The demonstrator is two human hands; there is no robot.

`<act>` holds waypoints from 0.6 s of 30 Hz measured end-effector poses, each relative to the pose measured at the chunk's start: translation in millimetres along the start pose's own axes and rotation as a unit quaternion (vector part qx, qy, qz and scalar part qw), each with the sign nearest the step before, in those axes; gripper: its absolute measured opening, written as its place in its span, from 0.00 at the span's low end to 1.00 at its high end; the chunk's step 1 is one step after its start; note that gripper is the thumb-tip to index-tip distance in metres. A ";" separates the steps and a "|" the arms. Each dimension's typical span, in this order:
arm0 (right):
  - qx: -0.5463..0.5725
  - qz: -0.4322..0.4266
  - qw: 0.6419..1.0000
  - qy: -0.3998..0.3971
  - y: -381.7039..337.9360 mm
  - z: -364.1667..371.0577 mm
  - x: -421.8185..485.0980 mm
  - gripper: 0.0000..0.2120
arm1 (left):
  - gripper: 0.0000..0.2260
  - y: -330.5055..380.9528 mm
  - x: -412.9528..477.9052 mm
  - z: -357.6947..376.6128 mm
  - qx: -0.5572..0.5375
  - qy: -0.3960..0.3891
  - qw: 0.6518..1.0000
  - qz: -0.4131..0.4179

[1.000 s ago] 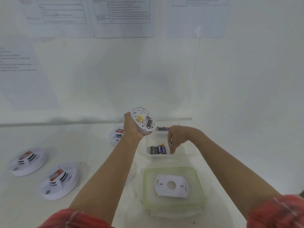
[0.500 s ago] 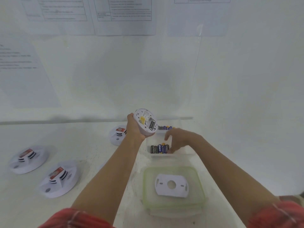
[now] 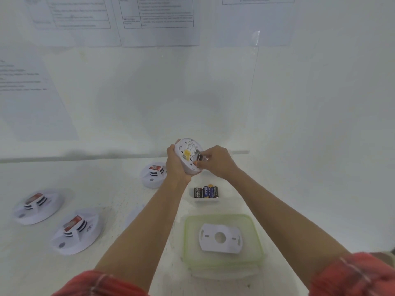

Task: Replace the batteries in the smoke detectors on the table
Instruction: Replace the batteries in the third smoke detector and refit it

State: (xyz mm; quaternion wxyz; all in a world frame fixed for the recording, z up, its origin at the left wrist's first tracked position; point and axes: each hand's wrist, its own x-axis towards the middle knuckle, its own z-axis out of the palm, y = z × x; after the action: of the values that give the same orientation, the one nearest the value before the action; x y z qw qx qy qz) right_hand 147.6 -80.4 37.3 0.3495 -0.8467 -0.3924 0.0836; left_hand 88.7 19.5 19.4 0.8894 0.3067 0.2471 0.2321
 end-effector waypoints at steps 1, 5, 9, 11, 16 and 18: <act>0.009 0.004 1.000 0.008 0.5 0.1 0.5 0.13 | 0.16 -0.1 -1.4 0.6 0.003 -0.006 1.000 0.001; 0.033 0.015 0.999 0.033 3.5 1.2 1.8 0.17 | 0.14 -0.7 -2.8 -0.8 0.037 -0.017 0.999 -0.008; 0.070 0.033 0.997 0.031 8.2 0.0 3.0 0.13 | 0.12 0.1 0.3 1.1 0.037 -0.005 0.999 -0.019; 0.084 0.041 0.995 0.023 10.9 0.1 4.7 0.12 | 0.12 -1.7 0.3 1.9 0.040 -0.010 0.999 -0.016; 0.103 0.054 0.993 0.011 15.6 1.8 5.6 0.14 | 0.13 -6.5 -1.3 1.6 0.035 -0.022 0.999 -0.024; 0.100 0.059 0.993 0.011 17.3 3.3 5.3 0.15 | 0.13 -6.2 -1.4 0.8 0.039 -0.022 0.999 -0.029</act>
State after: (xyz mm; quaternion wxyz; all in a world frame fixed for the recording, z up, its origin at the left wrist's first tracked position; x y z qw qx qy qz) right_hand 160.3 -82.6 24.3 0.4307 -0.8301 -0.3281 0.1336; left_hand 89.7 13.9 16.2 0.8882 0.3391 0.2452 0.1895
